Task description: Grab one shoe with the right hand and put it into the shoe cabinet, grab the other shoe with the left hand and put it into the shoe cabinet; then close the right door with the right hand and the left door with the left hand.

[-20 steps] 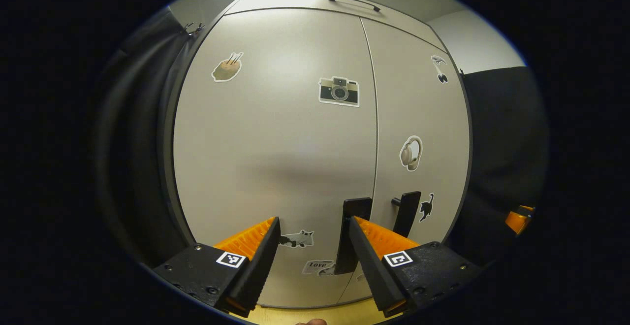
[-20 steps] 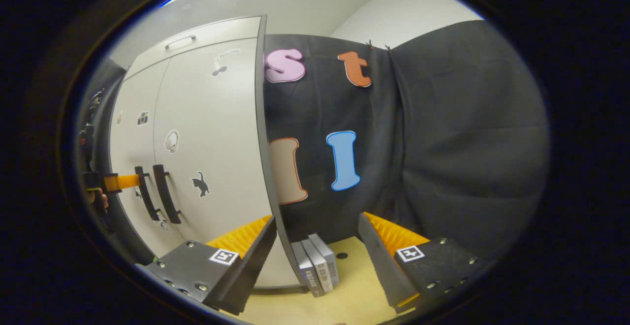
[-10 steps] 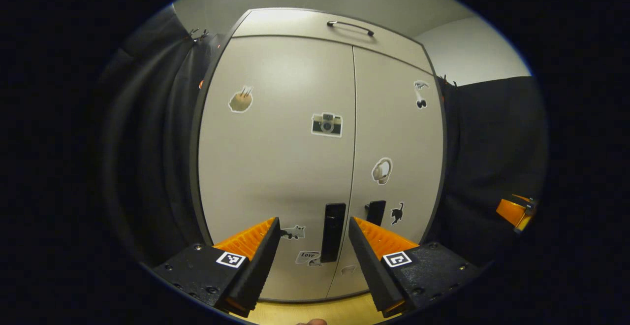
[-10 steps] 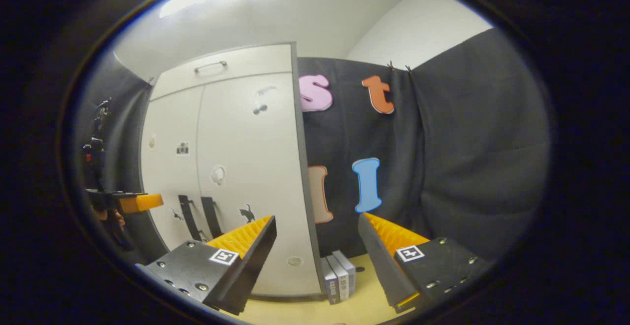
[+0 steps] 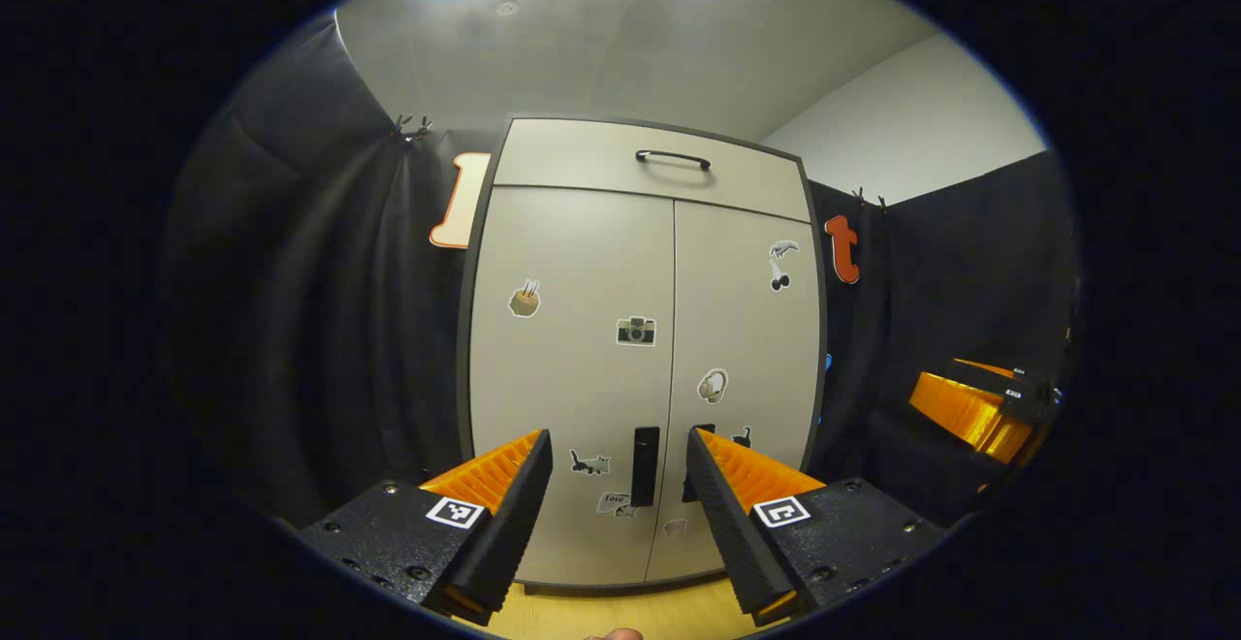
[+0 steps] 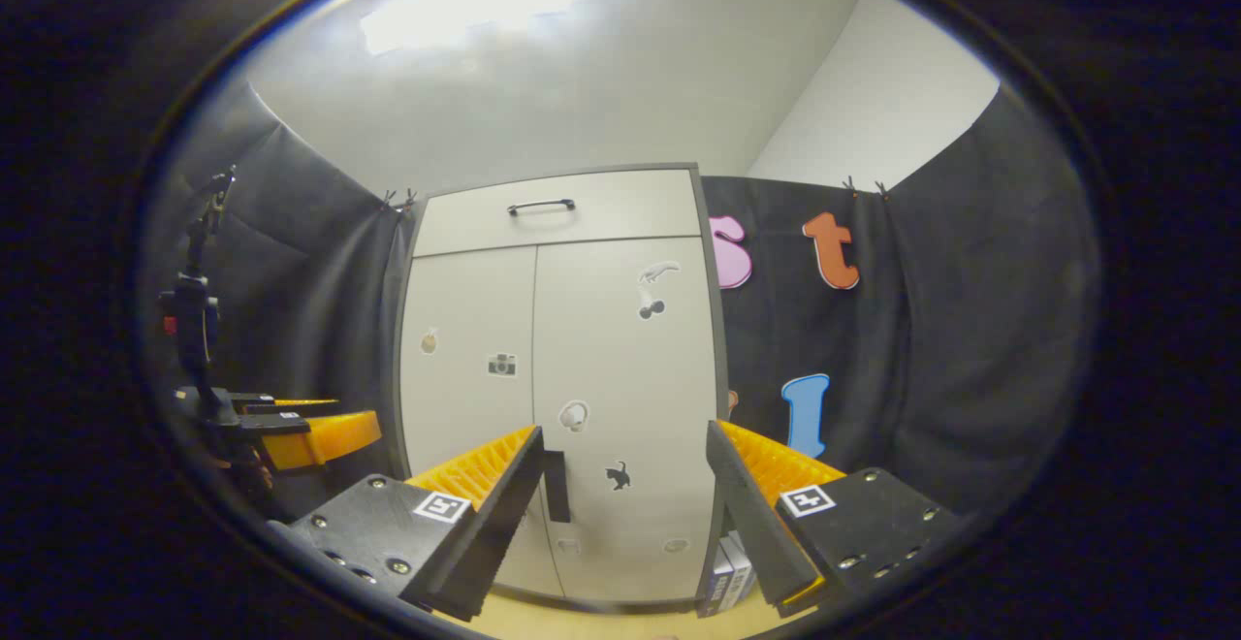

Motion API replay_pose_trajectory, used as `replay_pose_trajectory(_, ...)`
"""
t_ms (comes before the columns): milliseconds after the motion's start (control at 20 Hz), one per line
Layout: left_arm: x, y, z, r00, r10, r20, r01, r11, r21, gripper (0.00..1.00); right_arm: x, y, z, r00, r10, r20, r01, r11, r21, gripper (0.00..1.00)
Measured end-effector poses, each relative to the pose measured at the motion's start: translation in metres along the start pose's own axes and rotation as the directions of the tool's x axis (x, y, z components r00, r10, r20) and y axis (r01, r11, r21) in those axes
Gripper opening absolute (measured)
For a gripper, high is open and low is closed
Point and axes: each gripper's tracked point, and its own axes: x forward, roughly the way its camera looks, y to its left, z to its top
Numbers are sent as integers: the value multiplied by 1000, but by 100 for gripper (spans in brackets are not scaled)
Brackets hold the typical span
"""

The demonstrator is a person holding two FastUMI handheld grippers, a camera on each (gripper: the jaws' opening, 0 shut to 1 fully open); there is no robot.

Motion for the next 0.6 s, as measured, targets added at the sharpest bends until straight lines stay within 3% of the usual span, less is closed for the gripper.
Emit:
replay_pose_trajectory(350, -35, 12, 0, 999, 45, 20, -45, 999, -5, 84, -12, 42, -25, 996, 69, -62, -72, 997, -41, 100)
replay_pose_trajectory(600, -42, 22, -2, 998, 58, 10, -58, 998, -7, 86, -17, 52, -25, 995, 78, -58, -80, 996, -41, 100)
